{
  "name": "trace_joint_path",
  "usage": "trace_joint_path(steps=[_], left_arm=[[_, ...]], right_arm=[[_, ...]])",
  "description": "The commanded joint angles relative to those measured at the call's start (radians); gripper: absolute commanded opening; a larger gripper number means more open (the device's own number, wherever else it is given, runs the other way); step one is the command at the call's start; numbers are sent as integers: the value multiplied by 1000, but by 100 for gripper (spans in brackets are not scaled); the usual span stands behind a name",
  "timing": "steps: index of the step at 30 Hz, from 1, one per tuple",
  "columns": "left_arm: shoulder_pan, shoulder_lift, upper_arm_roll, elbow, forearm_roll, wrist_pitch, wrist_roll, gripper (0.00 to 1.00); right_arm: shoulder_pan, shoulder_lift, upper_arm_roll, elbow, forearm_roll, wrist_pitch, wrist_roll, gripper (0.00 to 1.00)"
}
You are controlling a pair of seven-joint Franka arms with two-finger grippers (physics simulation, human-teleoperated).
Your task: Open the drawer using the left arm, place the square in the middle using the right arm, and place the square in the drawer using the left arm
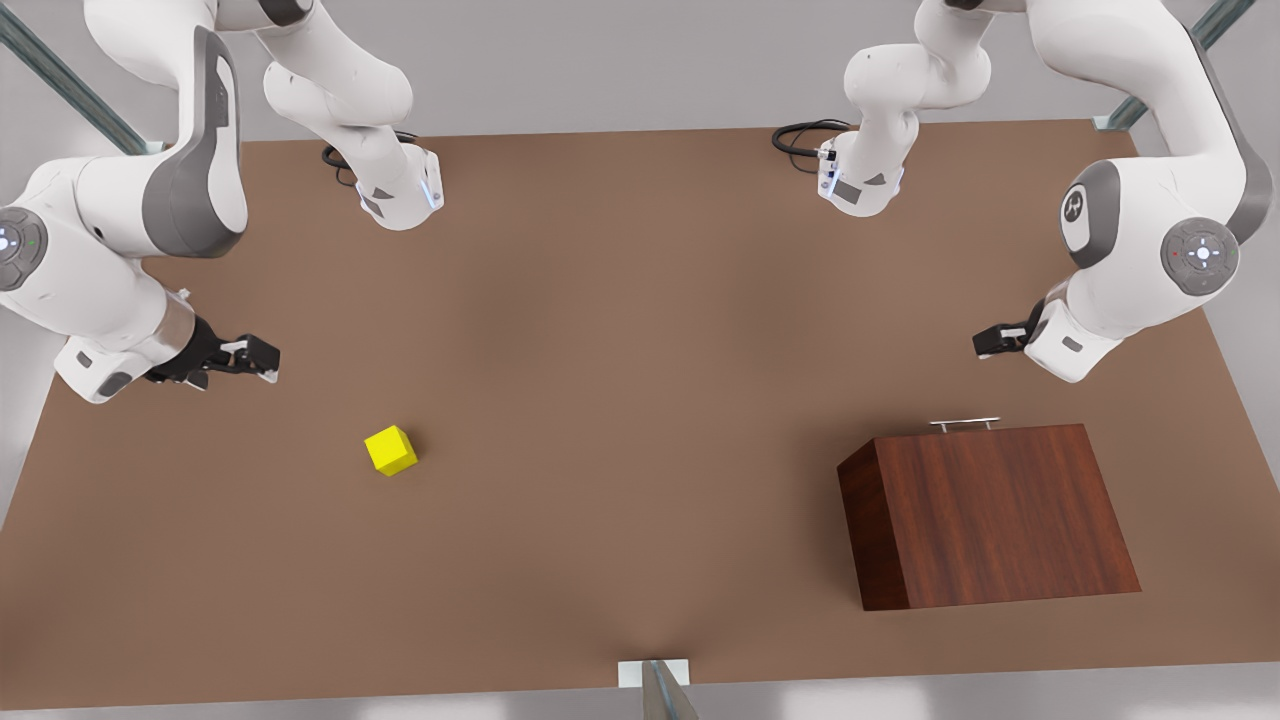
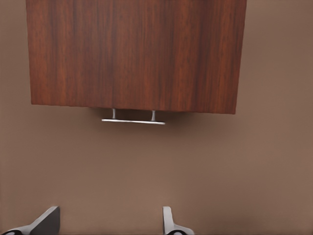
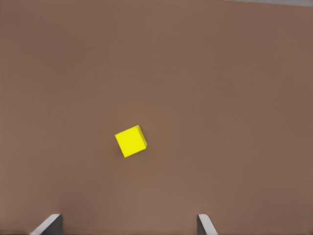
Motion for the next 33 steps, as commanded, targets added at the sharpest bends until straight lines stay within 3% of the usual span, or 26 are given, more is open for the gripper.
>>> trace_joint_path(steps=[1, 3, 5, 6, 9, 12, 14, 19, 23, 27, 29, 31, 33], left_arm=[[0, 2, 0, -1, 0, -3, -2, 100], [0, 5, 0, -28, -5, -5, -7, 100], [0, -45, 0, -207, -2, 139, -88, 100], [0, -122, 2, -433, 0, 345, -476, 100], [0, -151, 6, -620, 1, 687, -1372, 100], [0, -154, 9, -711, 6, 922, -1573, 100], [0, -150, 8, -726, 12, 945, -1573, 100], [1, -136, 9, -786, 39, 1078, -1573, 100], [9, -107, 9, -792, 55, 1144, -1572, 100], [10, -93, 8, -791, 61, 1158, -1572, 100], [10, -79, 9, -791, 62, 1179, -1572, 100], [17, -73, 9, -791, 67, 1183, -1572, 100], [20, -73, 9, -789, 75, 1193, -1572, 100]], right_arm=[[2, 0, 0, 2, 0, 0, 0, 100], [-1, 8, 0, 5, 0, 2, -2, 100], [-8, 38, -3, 26, 15, 2, 41, 100], [-5, 43, -3, 32, 43, -2, 227, 100], [8, 86, 14, 49, 44, 6, 546, 100], [61, 176, 22, 63, 37, 87, 781, 100], [106, 236, 22, 41, 40, 163, 795, 100], [226, 334, 22, 38, 35, 247, 1161, 100], [252, 353, 15, -78, 32, 350, 1247, 100], [192, 354, 11, -192, 34, 483, 1227, 100], [124, 354, 14, -219, 87, 494, 1092, 100], [118, 310, 14, -365, 117, 640, 1005, 100], [66, 321, 15, -371, 126, 644, 913, 100]])
